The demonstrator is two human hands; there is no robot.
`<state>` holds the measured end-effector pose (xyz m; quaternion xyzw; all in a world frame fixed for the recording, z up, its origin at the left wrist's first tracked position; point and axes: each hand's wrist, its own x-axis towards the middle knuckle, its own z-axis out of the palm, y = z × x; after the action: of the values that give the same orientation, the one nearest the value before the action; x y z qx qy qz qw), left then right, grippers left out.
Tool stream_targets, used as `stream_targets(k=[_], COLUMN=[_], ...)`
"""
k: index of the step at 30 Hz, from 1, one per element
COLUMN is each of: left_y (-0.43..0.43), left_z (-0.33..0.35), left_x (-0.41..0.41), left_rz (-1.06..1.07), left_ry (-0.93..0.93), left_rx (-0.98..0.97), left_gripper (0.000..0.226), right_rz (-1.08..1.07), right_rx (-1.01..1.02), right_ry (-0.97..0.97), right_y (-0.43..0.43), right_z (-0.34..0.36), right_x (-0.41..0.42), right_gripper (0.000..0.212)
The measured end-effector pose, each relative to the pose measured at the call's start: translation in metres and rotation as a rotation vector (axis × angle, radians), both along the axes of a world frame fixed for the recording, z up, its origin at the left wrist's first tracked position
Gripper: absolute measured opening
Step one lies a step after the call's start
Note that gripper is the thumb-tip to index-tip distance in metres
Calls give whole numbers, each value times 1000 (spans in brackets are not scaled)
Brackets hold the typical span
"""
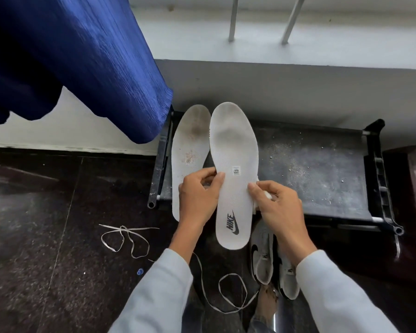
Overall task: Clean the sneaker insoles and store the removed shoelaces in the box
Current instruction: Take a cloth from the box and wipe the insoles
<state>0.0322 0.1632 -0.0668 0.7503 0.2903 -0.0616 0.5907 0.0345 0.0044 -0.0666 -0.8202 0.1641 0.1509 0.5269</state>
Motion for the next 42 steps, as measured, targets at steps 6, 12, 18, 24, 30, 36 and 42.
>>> stream_targets(k=[6,12,18,24,30,36,42], left_y=[18,47,65,70,74,72,81], left_z=[-3,-9,-20,-16,-23,-28,-35], left_x=[16,-3,-25,-26,-11,-3,6], left_rz=[30,130,176,103,-16,67,215], left_ry=[-15,-50,-25,-38,13,111,216], left_rx=[-13,1,108,392,602,484,314], left_gripper=[24,19,15,11,21,25,22], right_rz=[-102,-126,-106,-233,-182,-67,238], right_rx=[-42,-145,-239,-328,-297,-220,-168], right_ry=[10,31,-26,-231,-326,-303,-311], right_y=[12,20,21,19,16,27,58], right_z=[-17,-27,-37,-26,-12,-18,-26], right_x=[27,39,35,14,-13,-30,-24], right_gripper=[16,19,27,25,20,18,20])
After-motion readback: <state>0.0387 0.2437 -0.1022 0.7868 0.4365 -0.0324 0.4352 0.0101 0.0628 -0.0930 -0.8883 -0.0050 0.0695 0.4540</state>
